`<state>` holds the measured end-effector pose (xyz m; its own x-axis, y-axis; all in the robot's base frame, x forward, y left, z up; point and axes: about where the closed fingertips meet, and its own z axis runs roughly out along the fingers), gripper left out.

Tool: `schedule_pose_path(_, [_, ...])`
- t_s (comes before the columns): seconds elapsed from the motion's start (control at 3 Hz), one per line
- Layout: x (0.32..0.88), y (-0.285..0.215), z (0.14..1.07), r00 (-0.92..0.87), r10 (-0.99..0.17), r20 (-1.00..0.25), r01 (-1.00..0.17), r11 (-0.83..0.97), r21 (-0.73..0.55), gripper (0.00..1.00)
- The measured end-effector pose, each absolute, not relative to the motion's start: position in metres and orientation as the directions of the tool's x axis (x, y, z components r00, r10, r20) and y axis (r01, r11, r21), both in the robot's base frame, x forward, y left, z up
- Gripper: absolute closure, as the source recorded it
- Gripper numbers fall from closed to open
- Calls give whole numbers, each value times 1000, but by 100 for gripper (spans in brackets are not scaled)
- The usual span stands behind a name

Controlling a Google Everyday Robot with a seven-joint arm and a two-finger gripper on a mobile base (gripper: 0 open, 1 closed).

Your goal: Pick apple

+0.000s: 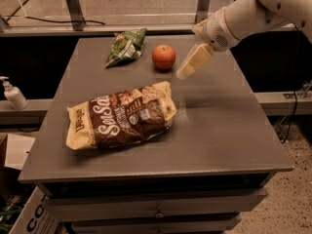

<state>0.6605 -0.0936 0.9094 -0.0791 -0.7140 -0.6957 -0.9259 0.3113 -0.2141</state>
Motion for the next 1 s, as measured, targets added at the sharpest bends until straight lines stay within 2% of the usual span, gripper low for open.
schedule_pose_path(0.67, [708,-70,879,-145,-586,-797,-928,360,-97,0])
schedule_pose_path(1.0, [725,-61,865,-164,-570,-805,-929,364,-68,0])
